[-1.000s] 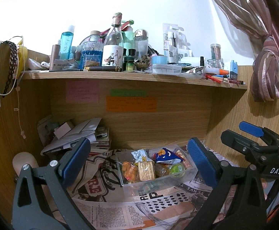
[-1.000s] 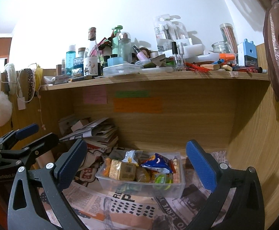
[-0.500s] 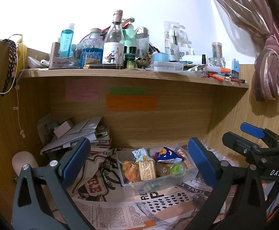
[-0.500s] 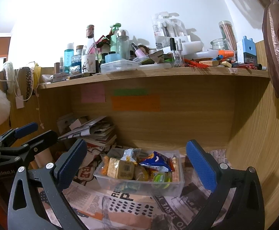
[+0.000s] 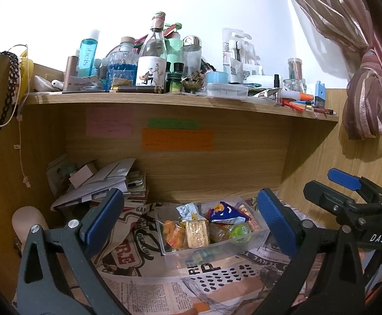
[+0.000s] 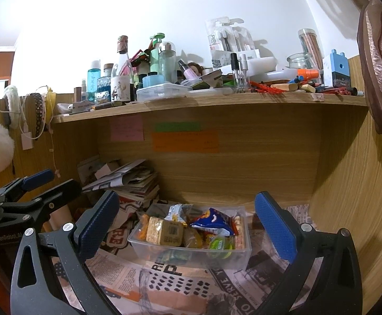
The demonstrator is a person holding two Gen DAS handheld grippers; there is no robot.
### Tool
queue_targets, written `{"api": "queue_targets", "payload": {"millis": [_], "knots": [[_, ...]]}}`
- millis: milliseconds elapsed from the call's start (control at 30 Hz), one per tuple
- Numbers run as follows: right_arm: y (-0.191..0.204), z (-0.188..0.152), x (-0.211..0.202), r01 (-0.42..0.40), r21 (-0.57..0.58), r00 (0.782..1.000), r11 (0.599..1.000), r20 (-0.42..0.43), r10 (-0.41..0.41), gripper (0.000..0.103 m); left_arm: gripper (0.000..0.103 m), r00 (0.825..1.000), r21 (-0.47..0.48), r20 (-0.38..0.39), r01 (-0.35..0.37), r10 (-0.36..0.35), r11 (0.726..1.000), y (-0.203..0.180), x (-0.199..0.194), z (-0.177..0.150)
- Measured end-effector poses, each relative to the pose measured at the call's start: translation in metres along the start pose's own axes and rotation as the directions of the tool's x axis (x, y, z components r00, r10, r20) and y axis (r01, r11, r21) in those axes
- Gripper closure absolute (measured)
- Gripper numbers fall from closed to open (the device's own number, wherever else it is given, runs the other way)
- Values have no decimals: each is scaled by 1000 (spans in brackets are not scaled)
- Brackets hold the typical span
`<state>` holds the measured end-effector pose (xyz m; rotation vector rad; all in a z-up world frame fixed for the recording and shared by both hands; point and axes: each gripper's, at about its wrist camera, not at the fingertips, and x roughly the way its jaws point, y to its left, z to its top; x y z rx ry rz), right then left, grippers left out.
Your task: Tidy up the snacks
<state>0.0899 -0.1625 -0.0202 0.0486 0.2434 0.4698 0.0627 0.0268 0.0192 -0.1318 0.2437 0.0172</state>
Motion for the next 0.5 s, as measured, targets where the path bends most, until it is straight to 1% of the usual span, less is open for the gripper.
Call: {"api": "queue_targets", "payload": {"millis": [267, 500], "knots": [[-1, 0, 0, 4, 7, 1000, 1000, 1, -4, 0, 0, 1000, 21, -1, 22, -22, 1000, -5, -1, 0], [-1, -2, 1, 5, 6, 1000, 1000, -4, -5, 0, 0, 999, 7, -14, 30, -30, 1000, -3, 3, 0]]}}
